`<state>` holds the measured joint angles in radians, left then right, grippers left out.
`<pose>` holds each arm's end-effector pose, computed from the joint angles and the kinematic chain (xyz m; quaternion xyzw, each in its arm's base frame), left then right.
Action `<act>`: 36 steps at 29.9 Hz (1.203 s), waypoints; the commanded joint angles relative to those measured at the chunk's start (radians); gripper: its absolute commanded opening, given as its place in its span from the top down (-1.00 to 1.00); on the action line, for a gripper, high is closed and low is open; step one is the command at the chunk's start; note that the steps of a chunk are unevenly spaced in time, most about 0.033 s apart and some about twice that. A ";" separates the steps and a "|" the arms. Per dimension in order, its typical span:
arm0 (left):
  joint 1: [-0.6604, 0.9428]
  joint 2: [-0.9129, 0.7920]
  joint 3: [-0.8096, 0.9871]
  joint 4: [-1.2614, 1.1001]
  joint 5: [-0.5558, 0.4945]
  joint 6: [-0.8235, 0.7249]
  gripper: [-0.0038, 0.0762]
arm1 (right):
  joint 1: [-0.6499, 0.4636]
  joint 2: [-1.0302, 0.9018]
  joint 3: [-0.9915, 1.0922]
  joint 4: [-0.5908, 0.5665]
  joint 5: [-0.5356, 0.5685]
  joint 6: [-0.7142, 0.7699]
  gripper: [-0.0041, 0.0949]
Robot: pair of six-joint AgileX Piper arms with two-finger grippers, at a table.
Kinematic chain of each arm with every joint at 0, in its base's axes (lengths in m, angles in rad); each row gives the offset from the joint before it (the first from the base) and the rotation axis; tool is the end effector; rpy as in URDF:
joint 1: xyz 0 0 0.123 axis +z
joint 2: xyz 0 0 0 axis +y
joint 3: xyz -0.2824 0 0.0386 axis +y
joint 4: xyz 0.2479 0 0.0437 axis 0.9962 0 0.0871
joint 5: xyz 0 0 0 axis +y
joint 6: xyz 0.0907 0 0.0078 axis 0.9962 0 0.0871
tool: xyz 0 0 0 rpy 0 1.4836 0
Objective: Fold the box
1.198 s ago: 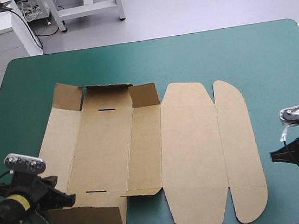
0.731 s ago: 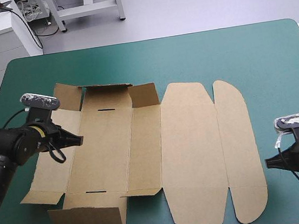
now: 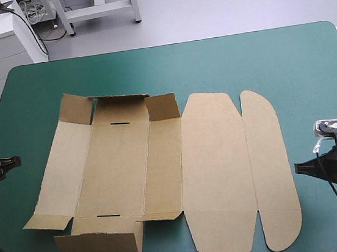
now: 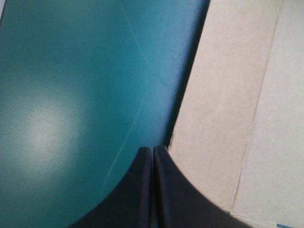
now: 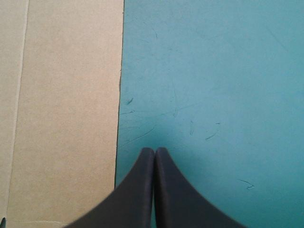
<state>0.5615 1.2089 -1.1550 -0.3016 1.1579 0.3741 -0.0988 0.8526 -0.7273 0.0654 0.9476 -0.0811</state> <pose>0.2037 0.0989 0.3526 -0.1184 0.9573 -0.0330 0.2618 0.1446 -0.0095 0.2976 0.0191 0.9569 0.0049 0.2898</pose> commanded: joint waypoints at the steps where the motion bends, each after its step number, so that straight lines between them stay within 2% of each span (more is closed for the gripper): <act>1: 0.020 -0.004 -0.032 -0.027 -0.048 0.015 0.93 | -0.006 -0.001 -0.026 0.012 -0.048 -0.010 0.96; 10: 0.020 0.000 -0.032 -0.017 -0.142 0.029 0.92 | -0.006 -0.001 -0.026 0.016 -0.046 -0.010 0.96; 12: 0.020 0.005 -0.032 -0.017 -0.144 0.031 0.86 | -0.006 -0.001 -0.026 0.016 -0.046 -0.010 0.96; 15: 0.020 0.020 -0.032 -0.017 -0.135 0.031 0.60 | -0.006 -0.001 -0.026 0.019 -0.048 -0.023 0.96; 18: 0.020 0.048 -0.032 -0.017 -0.125 0.031 0.18 | -0.006 -0.001 -0.026 0.023 -0.046 -0.024 0.96; 19: 0.020 0.059 -0.032 -0.017 -0.123 0.029 -0.01 | -0.006 -0.001 -0.026 0.023 -0.046 -0.024 0.96; 23: 0.020 0.095 -0.032 -0.084 -0.127 0.003 -0.39 | -0.006 -0.001 -0.026 0.023 -0.046 -0.032 0.96; 28: 0.020 0.149 -0.032 -0.175 -0.128 0.077 -0.41 | -0.006 -0.001 -0.026 0.023 -0.048 -0.032 0.96; 36: 0.020 0.252 -0.032 -0.204 -0.060 0.184 -0.41 | -0.006 -0.001 -0.026 0.026 -0.046 -0.051 0.96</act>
<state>0.5779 1.4605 -1.1559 -0.4536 1.0816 0.5154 -0.0999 0.8526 -0.7273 0.0873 0.9425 -0.1181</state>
